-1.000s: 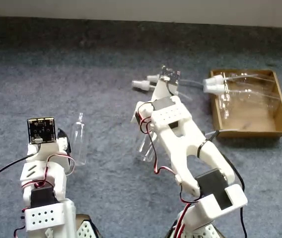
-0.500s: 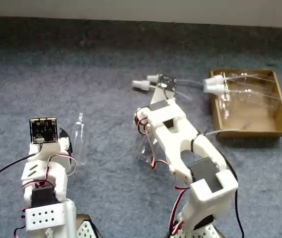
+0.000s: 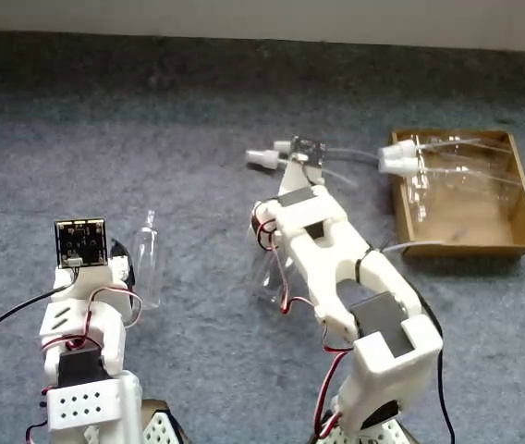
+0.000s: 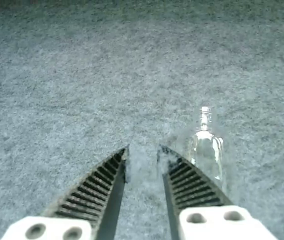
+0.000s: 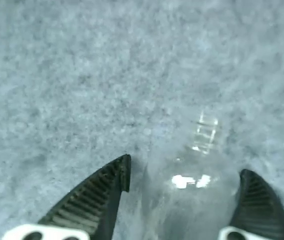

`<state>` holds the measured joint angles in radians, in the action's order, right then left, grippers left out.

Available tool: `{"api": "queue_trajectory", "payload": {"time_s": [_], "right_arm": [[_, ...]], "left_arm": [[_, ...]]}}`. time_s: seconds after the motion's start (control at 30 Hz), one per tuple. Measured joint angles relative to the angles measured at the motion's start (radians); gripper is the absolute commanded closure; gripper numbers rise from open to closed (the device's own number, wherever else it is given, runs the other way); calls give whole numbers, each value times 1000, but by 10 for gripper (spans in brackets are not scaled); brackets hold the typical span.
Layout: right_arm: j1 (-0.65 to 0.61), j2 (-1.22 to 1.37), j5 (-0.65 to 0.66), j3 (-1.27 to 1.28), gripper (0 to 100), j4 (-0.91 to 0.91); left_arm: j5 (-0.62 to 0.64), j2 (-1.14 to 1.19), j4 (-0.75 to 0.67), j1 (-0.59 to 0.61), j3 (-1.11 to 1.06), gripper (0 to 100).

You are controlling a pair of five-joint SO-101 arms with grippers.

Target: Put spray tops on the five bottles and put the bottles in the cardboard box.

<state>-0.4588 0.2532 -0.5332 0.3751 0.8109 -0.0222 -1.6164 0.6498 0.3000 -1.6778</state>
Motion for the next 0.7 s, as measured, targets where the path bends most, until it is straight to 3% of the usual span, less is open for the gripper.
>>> {"api": "queue_trajectory", "payload": {"time_s": [0.1,0.23,0.33,0.53,0.7], "right_arm": [[-25,8,103,0,699,2],[-29,9,146,0,700,2],[-29,11,150,0,714,2],[-18,0,121,0,874,2],[-14,0,92,0,875,3]], "left_arm": [[0,0,0,0,0,934],[0,0,0,0,0,934],[0,0,0,0,0,934],[0,0,0,0,0,934],[0,0,0,0,0,934]]}}
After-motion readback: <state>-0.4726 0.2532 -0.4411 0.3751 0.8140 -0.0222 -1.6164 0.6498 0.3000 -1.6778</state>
